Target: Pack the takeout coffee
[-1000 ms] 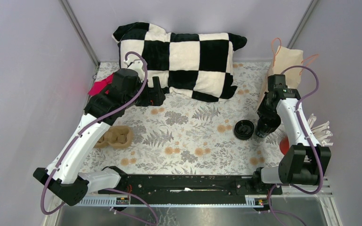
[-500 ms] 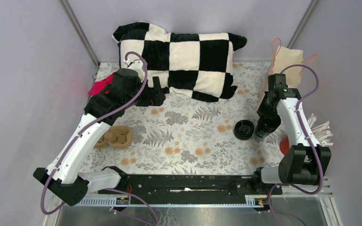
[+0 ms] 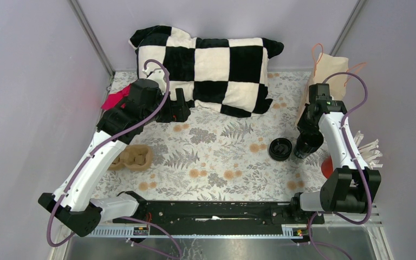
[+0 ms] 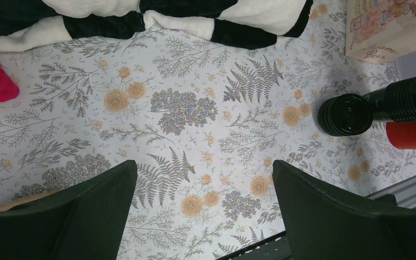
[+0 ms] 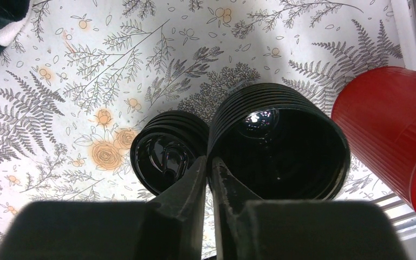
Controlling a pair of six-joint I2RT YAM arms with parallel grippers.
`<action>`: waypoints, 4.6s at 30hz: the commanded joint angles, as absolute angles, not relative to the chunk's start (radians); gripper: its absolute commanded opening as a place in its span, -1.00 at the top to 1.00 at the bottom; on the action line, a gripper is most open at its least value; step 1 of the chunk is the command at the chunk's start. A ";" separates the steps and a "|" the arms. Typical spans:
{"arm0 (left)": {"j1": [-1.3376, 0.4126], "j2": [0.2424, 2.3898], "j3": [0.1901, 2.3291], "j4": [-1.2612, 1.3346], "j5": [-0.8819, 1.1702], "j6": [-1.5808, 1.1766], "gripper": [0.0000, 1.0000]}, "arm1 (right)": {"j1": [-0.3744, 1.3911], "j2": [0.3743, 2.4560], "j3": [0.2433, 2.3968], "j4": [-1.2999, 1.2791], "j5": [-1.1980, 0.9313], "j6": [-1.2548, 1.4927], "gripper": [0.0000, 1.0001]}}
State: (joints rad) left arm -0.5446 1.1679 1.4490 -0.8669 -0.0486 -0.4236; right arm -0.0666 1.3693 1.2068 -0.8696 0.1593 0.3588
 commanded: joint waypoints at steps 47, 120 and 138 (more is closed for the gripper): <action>-0.548 1.163 1.460 -0.833 -0.067 -0.448 -0.98 | 0.559 1.523 1.756 -1.084 0.193 0.398 1.00; -0.547 1.060 1.378 -0.879 -0.051 -0.528 -0.98 | 0.267 1.425 0.998 -0.873 0.478 0.695 -0.01; -0.548 1.071 1.385 -0.879 -0.046 -0.528 -0.98 | 0.267 1.408 0.943 -0.814 0.496 0.711 0.32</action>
